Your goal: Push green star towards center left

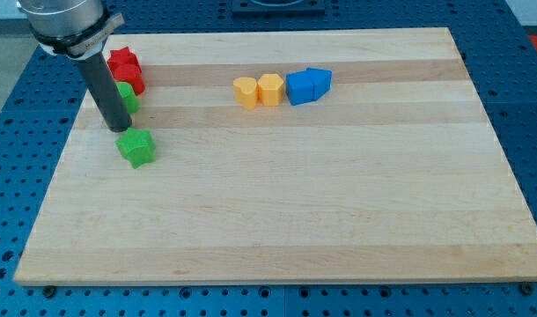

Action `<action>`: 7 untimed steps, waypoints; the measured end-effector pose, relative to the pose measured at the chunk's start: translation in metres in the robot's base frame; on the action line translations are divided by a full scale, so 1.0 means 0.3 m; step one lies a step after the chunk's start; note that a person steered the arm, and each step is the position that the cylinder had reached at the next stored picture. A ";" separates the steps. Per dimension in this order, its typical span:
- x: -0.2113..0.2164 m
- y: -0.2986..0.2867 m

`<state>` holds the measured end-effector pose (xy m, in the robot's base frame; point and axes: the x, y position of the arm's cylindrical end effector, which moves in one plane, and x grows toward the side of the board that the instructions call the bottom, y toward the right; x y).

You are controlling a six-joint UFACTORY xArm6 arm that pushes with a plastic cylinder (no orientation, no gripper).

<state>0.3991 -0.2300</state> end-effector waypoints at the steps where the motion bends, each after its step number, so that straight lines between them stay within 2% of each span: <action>1: -0.005 -0.017; 4: -0.069 -0.023; 5: -0.018 0.002; 7: 0.099 0.254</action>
<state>0.4288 -0.1539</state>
